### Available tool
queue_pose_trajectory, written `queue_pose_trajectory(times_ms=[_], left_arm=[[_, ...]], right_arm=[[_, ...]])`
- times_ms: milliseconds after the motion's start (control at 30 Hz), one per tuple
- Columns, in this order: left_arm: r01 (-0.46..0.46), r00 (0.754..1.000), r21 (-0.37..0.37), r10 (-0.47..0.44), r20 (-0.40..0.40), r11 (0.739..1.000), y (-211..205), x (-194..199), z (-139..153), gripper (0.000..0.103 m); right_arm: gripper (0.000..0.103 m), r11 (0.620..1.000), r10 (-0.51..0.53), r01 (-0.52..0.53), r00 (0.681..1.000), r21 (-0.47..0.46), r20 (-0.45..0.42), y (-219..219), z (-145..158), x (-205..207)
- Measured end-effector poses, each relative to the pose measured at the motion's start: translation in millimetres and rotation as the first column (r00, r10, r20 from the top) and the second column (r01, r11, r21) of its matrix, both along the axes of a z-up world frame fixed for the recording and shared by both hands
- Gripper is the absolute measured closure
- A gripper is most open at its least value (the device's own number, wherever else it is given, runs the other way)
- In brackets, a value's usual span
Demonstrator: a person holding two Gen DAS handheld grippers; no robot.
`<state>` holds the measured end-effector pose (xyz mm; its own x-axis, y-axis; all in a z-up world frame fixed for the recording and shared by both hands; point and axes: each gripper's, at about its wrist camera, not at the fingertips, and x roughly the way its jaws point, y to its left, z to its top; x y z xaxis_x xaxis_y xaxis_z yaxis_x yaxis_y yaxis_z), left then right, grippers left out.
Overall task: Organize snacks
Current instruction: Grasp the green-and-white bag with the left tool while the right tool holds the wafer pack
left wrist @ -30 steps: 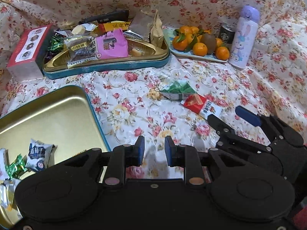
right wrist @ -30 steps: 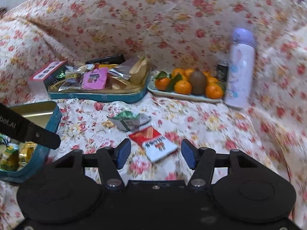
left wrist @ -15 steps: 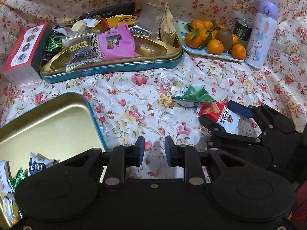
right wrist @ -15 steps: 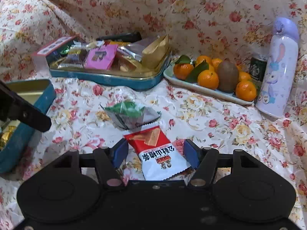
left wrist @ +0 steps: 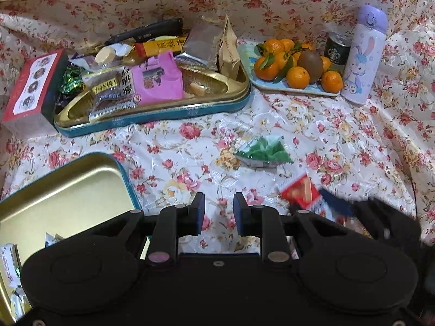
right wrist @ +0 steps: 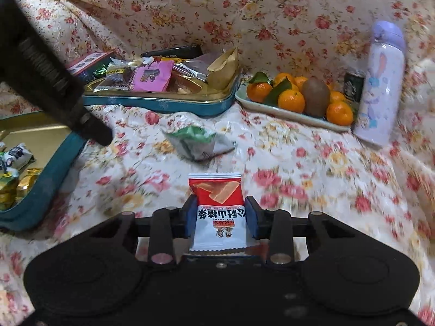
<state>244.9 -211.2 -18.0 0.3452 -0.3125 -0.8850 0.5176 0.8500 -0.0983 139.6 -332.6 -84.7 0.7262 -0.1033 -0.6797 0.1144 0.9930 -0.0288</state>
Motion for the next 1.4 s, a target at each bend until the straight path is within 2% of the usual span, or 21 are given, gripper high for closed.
queue_pose_trajectory(times_ms=[267,433,1167,1400], left_arm=[[0.035,0.999,-0.020,-0.034,0.042,0.999,-21,10,13,0.070],[0.068,0.994,0.015,-0.069,0.088,0.998,-39,14,11,0.070],[0.130,0.984,0.090,-0.140,0.112,0.987,-77,11,-4,0.069],[0.108,0.989,0.103,-0.117,0.095,0.989,-82,23,-11,0.069]], right_arm=[[0.064,0.995,-0.097,0.098,0.993,-0.023,0.063,19,-5,-32],[0.063,0.991,-0.112,0.119,0.988,-0.063,0.107,26,-11,-36],[0.061,0.993,-0.115,0.118,0.988,-0.024,0.107,21,-10,-35],[0.060,0.993,-0.118,0.120,0.987,-0.012,0.107,20,-11,-35]])
